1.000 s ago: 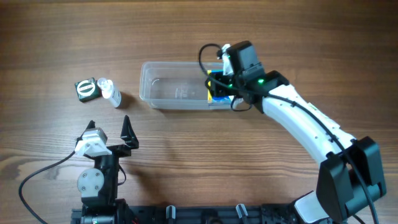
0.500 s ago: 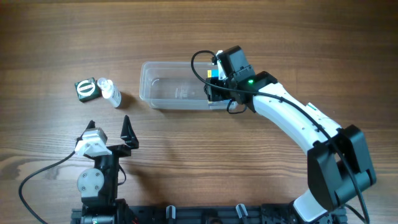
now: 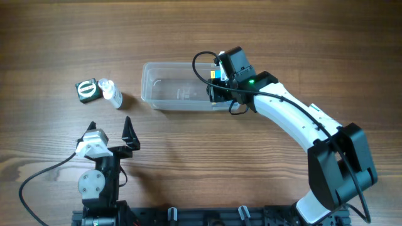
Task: Pack container
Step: 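Carry the VapoDrops box into the container and release it, then move right gripper to the white Panadol box and grasp it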
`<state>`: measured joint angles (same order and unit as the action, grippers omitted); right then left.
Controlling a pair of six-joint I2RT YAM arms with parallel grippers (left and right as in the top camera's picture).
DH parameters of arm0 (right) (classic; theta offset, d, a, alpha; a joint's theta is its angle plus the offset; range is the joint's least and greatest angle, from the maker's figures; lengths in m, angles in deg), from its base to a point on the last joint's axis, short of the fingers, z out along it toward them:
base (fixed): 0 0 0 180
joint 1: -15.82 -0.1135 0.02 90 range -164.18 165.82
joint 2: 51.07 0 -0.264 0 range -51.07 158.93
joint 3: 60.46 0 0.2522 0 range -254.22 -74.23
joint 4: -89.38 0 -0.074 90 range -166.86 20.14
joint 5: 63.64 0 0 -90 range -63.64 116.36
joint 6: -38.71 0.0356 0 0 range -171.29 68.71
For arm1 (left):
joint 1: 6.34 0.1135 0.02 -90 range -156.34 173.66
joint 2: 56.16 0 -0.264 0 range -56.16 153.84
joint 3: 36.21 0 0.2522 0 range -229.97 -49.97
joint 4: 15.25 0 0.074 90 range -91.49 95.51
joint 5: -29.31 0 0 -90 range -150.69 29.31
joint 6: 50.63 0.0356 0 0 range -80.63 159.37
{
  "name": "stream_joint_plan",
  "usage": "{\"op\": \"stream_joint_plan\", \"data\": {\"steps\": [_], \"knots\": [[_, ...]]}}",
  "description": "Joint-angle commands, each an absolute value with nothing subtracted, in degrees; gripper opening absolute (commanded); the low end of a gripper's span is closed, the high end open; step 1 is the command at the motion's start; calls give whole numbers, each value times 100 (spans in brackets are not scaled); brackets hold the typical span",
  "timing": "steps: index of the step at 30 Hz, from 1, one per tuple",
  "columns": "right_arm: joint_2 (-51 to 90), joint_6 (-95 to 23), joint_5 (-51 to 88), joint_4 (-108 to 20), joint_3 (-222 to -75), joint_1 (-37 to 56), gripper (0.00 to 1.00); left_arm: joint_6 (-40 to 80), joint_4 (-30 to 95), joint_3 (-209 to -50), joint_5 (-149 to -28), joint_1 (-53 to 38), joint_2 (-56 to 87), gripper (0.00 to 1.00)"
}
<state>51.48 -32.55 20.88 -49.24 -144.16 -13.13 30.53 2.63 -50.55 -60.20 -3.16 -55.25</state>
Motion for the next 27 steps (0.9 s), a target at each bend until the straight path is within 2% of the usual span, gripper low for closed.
{"op": "stream_joint_plan", "data": {"steps": [1, 10, 16, 22, 27], "knots": [[5322, -3285, 2300, -4876, -14505, -1260, 62, 3162, 267, -5029, -6068, -272, -5534, 100], [4667, -3329, 2368, -4535, -15015, -1260, 65, 3162, 267, -5029, -6068, -275, -5534, 100], [4015, -3318, 2801, -3794, -15338, -1109, 80, 3162, 267, -5029, -6070, -272, -5534, 100], [3519, -2840, 2849, -2413, -15336, -167, 96, 3162, 267, -5029, -6068, -275, -5534, 100], [3469, -2435, 2849, -1510, -15325, 783, 100, 3162, 267, -5029, -6070, -275, -5534, 100]]}}
